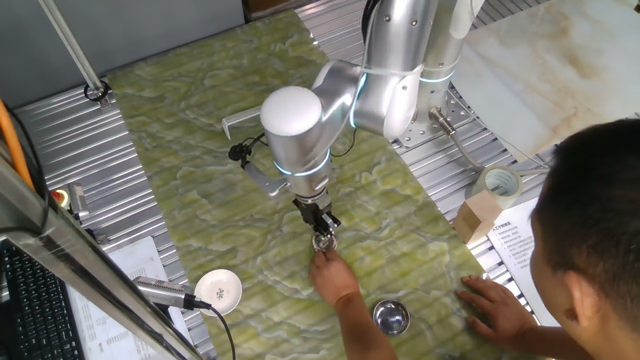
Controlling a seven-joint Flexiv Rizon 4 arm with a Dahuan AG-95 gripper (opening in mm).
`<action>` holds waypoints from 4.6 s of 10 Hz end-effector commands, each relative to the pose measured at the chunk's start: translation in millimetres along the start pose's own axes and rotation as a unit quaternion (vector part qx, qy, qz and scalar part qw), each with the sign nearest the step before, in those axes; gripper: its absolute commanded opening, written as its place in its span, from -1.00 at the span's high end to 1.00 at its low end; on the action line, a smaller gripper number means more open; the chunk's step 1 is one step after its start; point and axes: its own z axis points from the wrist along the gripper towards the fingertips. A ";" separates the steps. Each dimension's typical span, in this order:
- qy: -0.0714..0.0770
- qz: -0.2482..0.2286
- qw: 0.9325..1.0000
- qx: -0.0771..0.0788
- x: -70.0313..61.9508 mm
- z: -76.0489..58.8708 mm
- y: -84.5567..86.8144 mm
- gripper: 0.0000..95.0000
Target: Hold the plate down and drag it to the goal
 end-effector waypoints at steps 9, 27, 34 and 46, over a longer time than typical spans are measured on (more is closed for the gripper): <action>0.005 0.007 1.000 0.010 -3.2 -2.3 0.1 1.00; 0.014 0.009 0.999 0.037 -8.8 -7.3 -6.3 1.00; 0.015 0.002 0.999 0.040 -5.5 -8.3 -25.1 1.00; 0.019 -0.005 0.999 0.048 -6.3 -9.0 -44.9 1.00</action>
